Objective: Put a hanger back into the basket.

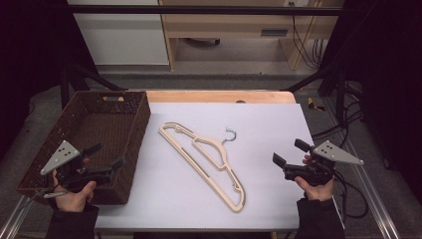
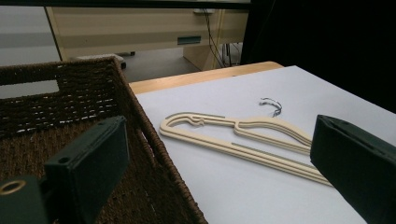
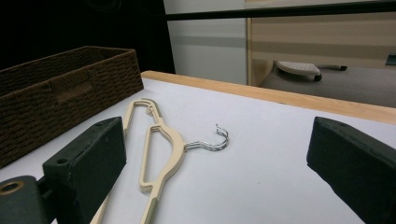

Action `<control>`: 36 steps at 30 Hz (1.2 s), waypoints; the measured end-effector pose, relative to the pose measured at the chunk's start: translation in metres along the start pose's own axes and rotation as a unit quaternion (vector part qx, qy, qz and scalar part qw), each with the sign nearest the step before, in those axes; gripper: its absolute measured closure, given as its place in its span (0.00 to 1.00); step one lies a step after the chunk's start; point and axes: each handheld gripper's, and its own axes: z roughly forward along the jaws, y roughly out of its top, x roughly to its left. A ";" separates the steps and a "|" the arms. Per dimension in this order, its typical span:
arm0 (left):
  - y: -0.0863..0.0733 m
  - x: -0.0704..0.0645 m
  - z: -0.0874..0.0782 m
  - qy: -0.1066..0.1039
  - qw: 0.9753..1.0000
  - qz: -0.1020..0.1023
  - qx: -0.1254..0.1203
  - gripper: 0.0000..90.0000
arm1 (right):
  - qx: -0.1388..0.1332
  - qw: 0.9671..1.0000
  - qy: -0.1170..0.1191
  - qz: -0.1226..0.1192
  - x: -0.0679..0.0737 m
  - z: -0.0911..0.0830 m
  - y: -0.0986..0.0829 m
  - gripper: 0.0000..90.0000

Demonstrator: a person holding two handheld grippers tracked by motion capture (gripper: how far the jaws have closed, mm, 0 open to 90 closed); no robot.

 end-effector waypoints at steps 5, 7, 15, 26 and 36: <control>0.000 0.000 0.001 0.000 1.000 0.001 0.001 0.05 | 0.009 1.000 -0.002 -0.006 0.005 0.006 0.002 0.09; 0.000 -0.001 0.001 0.000 1.000 0.002 0.001 0.05 | 0.019 1.000 0.000 -0.011 0.009 0.010 0.003 0.11; -0.001 -0.002 0.005 0.000 1.000 0.004 0.007 0.05 | 0.061 0.998 0.013 -0.015 0.030 0.042 0.005 0.16; -0.001 -0.005 0.009 -0.002 1.000 0.009 0.013 0.05 | 0.147 0.988 0.033 -0.016 0.047 0.087 -0.022 0.29; -0.003 -0.007 0.011 -0.001 1.000 0.015 0.019 0.05 | 0.236 0.971 0.037 -0.010 0.053 0.121 -0.055 0.45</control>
